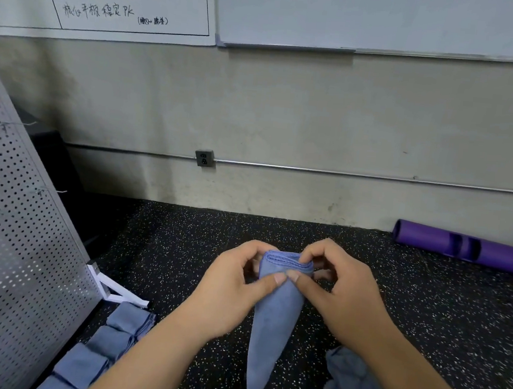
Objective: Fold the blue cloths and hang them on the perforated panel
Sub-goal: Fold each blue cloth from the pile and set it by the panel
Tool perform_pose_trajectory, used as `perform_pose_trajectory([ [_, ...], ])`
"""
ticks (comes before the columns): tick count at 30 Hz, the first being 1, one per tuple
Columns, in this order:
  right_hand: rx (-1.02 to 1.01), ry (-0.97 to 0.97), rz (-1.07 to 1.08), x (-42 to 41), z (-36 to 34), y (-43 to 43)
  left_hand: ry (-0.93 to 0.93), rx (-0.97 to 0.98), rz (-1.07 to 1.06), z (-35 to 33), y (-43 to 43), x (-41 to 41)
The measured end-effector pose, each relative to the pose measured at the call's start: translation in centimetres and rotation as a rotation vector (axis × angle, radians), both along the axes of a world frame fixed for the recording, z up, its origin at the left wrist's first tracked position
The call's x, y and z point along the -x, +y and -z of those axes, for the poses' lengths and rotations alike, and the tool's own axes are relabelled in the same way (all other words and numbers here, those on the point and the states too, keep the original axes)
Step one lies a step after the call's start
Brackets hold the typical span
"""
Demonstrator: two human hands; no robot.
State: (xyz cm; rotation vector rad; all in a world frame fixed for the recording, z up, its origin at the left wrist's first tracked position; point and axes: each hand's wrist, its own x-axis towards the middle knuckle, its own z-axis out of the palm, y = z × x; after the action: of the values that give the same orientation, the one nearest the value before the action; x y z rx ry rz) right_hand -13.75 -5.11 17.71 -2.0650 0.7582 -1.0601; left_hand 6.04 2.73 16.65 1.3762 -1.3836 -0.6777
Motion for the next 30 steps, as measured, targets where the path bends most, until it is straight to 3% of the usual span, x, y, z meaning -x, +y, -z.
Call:
perform_pose_trajectory([
  [4,-0.179,-0.095,-0.067,-0.4,1.1,0.2,0.108,0.081,-0.157,-0.1,-0.4,0.0],
  [10,-0.278,0.261,-0.123,-1.2,4.8,2.0,0.204,0.12,-0.422,-0.5,-0.9,-0.9],
  [14,-0.228,0.323,0.013,-2.7,8.0,3.4,0.225,0.108,-0.516,-0.8,-1.2,-1.1],
  [21,-0.096,0.46,0.221,-1.7,8.9,1.8,0.756,0.045,-0.563,-2.3,-1.4,-2.4],
  [26,-0.179,0.359,0.218,-0.1,8.4,-0.5,1.06,-0.008,-0.563,-2.5,-1.1,-5.3],
  [30,-0.429,0.084,0.138,0.6,7.3,-2.0,1.247,-0.045,-0.606,-2.5,-0.7,-7.5],
])
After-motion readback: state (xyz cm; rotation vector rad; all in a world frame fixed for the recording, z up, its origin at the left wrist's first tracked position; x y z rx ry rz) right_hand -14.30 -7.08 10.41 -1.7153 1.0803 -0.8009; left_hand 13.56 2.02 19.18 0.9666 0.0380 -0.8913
